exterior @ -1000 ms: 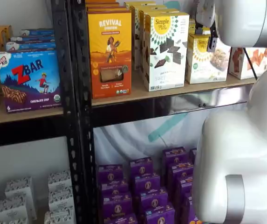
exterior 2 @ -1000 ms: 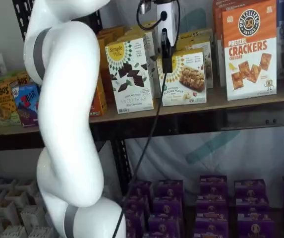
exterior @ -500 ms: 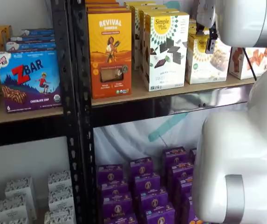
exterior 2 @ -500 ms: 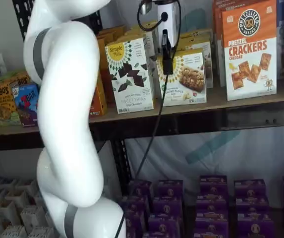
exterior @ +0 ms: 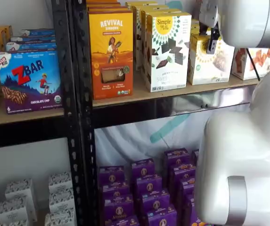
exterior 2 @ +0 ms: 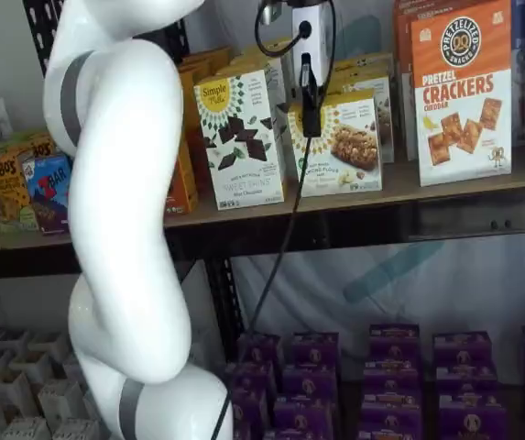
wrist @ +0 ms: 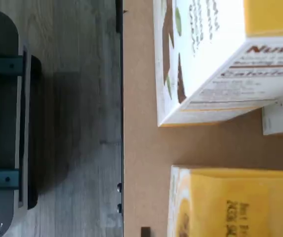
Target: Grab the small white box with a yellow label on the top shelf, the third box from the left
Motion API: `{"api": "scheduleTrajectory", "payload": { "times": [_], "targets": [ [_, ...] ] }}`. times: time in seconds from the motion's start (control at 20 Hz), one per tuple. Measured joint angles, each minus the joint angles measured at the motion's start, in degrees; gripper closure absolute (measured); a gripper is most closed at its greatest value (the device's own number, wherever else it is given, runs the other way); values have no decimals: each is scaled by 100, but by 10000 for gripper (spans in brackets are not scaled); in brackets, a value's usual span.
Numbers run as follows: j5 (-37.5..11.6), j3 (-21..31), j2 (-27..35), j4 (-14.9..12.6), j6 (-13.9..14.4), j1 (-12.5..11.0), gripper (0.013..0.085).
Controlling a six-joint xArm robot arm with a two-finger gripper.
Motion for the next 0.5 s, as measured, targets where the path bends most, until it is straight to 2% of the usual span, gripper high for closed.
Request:
{"api": "scheduleTrajectory", "payload": {
  "times": [0.05,0.2,0.35,0.5],
  "targets": [
    [9,-12,5,8,-5,-7,490],
    [39,-46,19,12,-13,-18,490],
    [71,-73,29,24,-21,-32,570],
    [55,-56,14,17,-29,-38,570]
  ]
}}
